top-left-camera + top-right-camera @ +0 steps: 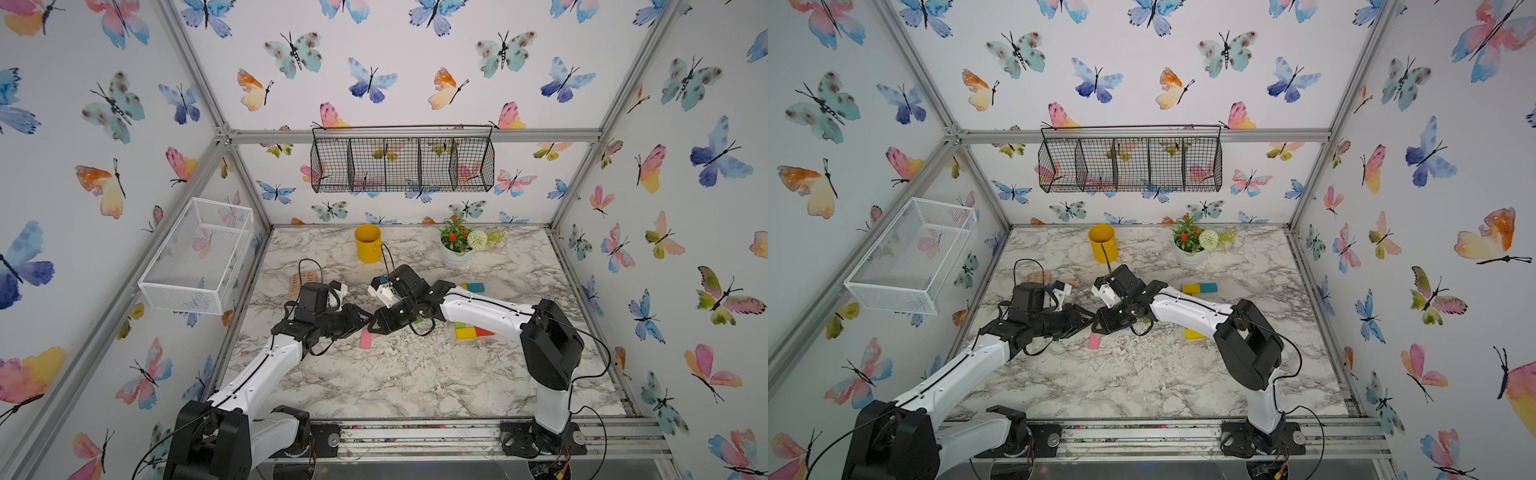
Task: Assemble the letter c with building blocks
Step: Pick up the building block from the center of the board.
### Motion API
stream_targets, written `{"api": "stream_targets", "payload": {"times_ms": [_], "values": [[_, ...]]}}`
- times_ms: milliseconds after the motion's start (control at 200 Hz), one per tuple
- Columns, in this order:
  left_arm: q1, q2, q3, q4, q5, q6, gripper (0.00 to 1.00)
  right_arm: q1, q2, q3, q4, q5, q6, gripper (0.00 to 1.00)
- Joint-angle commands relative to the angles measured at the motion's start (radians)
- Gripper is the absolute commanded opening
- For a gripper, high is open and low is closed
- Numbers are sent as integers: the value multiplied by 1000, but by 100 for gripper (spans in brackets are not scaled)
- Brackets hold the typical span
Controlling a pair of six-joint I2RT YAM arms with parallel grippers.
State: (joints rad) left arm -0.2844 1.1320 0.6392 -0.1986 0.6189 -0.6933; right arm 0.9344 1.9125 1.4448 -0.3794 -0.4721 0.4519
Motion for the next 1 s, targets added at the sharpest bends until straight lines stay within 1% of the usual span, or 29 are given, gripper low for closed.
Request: {"api": "stream_targets", "payload": {"times_ms": [0,130,345,415,510,551,626,681,741,776,841,911,996], "values": [[-18,8,-6,27,19,-9,34,-8,-37,6,31,-28,-5,23],[-23,18,-7,39,22,-8,24,-8,-46,0,28,-4,-7,23],[-32,25,-18,63,16,-20,24,-8,-56,-8,31,6,-6,23],[-35,36,-22,82,32,-24,24,-8,-54,-14,38,-1,-6,23],[-41,48,-16,87,44,-16,16,-8,-51,-17,48,-11,-4,24],[-41,47,-15,87,38,-13,13,-8,-52,-17,48,-9,-2,29],[-41,46,-12,87,20,-4,9,-8,-60,-17,33,25,-1,45],[-41,54,-10,94,15,22,7,-8,-73,-18,9,85,-1,55],[-34,82,3,84,17,60,6,-8,-94,-24,-18,159,-2,62],[-26,104,13,78,23,86,6,-9,-108,-29,-34,192,-2,64],[-8,141,33,72,35,131,6,-11,-140,-47,-54,245,-10,65],[20,189,62,58,59,200,6,-18,-177,-83,-57,263,-13,65],[50,249,113,19,124,307,6,-36,-214,-133,-53,258,-20,65]]}}
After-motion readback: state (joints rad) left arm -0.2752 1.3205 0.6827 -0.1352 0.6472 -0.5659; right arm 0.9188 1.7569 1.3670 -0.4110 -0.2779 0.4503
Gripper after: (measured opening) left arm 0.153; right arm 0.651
